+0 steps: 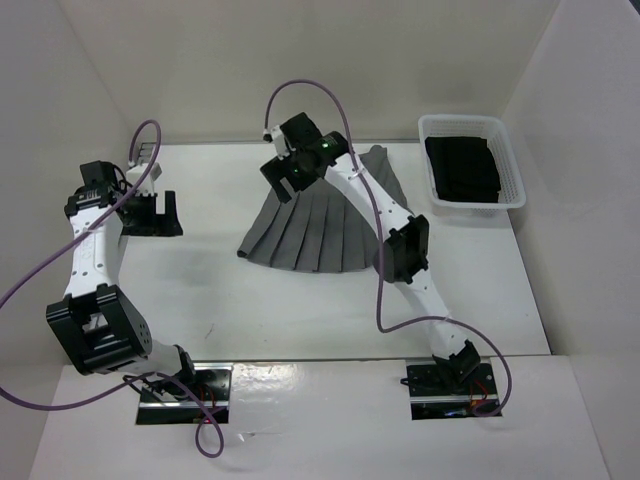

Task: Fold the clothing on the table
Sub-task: Flatten the skirt out

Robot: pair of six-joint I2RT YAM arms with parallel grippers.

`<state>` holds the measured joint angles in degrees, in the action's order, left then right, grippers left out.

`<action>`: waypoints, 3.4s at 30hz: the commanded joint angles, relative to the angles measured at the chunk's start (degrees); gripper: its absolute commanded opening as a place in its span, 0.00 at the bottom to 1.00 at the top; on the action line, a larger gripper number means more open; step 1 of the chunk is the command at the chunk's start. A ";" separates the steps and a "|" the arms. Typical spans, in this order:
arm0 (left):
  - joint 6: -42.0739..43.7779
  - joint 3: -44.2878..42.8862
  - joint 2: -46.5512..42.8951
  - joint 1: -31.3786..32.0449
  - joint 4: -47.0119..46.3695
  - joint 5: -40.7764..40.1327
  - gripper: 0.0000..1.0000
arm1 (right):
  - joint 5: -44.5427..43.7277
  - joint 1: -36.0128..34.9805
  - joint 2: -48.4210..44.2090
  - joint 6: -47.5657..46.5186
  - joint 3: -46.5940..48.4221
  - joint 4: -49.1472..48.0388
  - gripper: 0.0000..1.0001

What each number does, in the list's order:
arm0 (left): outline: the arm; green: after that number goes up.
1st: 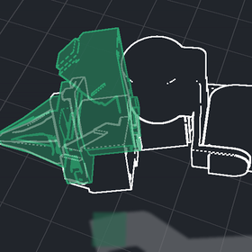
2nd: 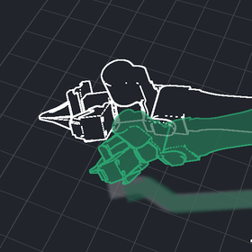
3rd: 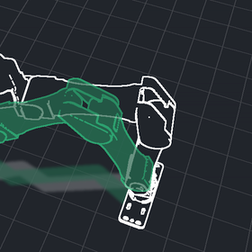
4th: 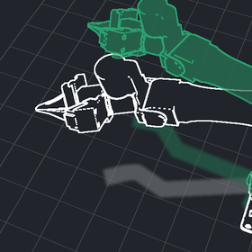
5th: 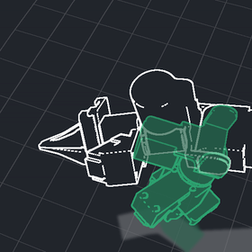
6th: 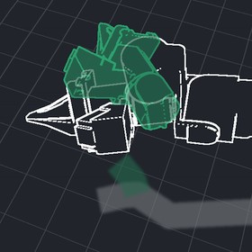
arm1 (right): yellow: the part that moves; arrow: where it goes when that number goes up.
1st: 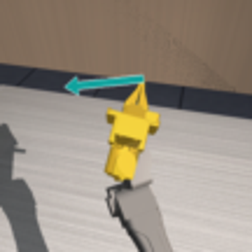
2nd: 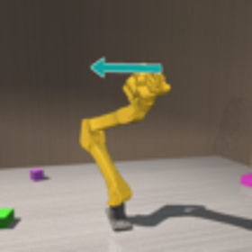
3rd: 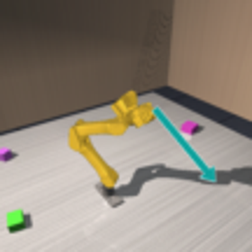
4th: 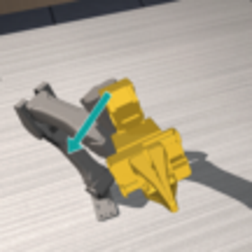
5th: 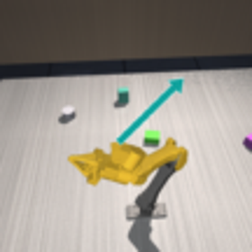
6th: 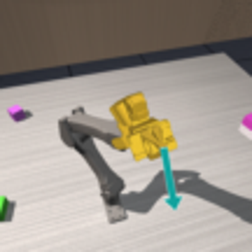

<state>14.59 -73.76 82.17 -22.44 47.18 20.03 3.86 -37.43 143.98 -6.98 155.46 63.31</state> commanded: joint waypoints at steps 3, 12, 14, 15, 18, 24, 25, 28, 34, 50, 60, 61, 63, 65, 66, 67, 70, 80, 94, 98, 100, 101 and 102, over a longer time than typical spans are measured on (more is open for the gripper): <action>-0.18 -1.31 -0.43 -0.33 0.90 2.56 1.00 | -2.09 -1.51 -2.13 -1.81 -2.53 1.73 0.99; 0.88 1.51 -3.59 -0.33 0.37 1.41 1.00 | -8.34 3.32 5.34 -0.66 -1.13 -0.64 0.99; 1.40 2.65 -3.60 -0.33 0.37 0.89 1.00 | -7.56 4.12 6.13 -0.66 -0.51 -0.64 0.99; 1.41 2.65 -3.60 -0.33 0.37 0.89 1.00 | -7.55 4.73 6.66 -0.66 -0.51 -0.64 0.99; 1.41 3.88 -3.60 -0.33 0.37 0.36 1.00 | -6.24 5.26 7.71 -0.66 0.63 -0.12 0.99; 1.41 4.41 -3.07 -0.33 0.37 0.36 1.00 | -5.18 6.32 10.26 -1.19 1.16 0.41 0.99; 1.41 3.89 -3.07 -0.33 0.37 0.36 1.00 | -4.39 6.84 11.14 -1.19 1.69 0.93 0.99; 1.41 3.88 -3.07 -0.33 0.37 -0.17 1.00 | -2.63 7.46 12.81 -1.71 2.30 1.47 0.99; 1.41 3.88 -3.07 -0.33 0.99 -1.22 1.00 | 0.97 7.46 16.32 -2.25 4.15 3.13 0.99; 1.93 3.88 -3.60 -0.33 1.51 -2.28 1.00 | 10.55 1.06 17.65 -2.77 4.68 6.47 0.99; 1.93 3.88 -4.12 -0.33 2.04 -3.42 1.00 | 10.74 -10.28 17.12 -2.77 5.99 6.48 0.99; 1.93 3.88 -4.12 -0.33 2.04 -3.42 1.00 | 9.43 -10.82 17.12 -2.77 6.00 6.48 0.99; 1.93 3.88 -4.12 -0.33 2.04 -3.42 1.00 | 7.66 -11.34 17.12 -2.16 7.40 5.86 0.99; 1.93 3.88 -4.12 -0.33 2.04 -3.42 1.00 | 5.03 -11.35 14.41 -2.16 7.40 5.25 0.99; 1.93 3.88 -4.12 -0.33 2.04 -3.42 1.00 | 5.02 -9.87 13.00 -2.16 7.40 4.72 0.99; 1.93 3.88 -4.12 -0.33 2.04 -3.42 1.00 | 5.02 -9.16 9.60 -2.16 6.88 4.20 0.99; 1.93 3.88 -3.60 -0.33 2.04 -1.23 1.00 | 5.02 -5.73 3.17 -2.16 4.17 3.58 0.99; 0.18 3.88 3.96 4.33 -1.39 5.45 1.00 | 4.15 8.86 -23.99 -4.71 -31.61 -3.35 0.92; -0.44 2.83 5.98 4.33 -2.44 7.92 1.00 | 3.35 10.71 -40.36 -6.90 -79.69 -15.76 0.60; -0.44 2.83 4.41 4.33 -1.91 7.39 1.00 | 4.57 10.71 -39.75 -6.90 -83.12 -17.60 0.58; 0.08 2.83 3.79 4.33 -1.30 7.39 1.00 | 5.10 10.71 -39.74 -6.90 -83.12 -17.61 0.58; 0.09 2.83 3.26 4.33 -1.30 6.78 1.00 | 5.11 10.71 -39.74 -6.90 -83.12 -17.61 0.58; 0.09 2.83 3.26 4.33 -1.30 6.77 1.00 | 5.11 10.71 -39.74 -6.90 -82.34 -16.91 0.58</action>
<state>14.61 -69.49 87.72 -17.96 45.43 25.80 7.81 -26.96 106.94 -13.30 72.69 49.15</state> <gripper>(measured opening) 1.000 0.587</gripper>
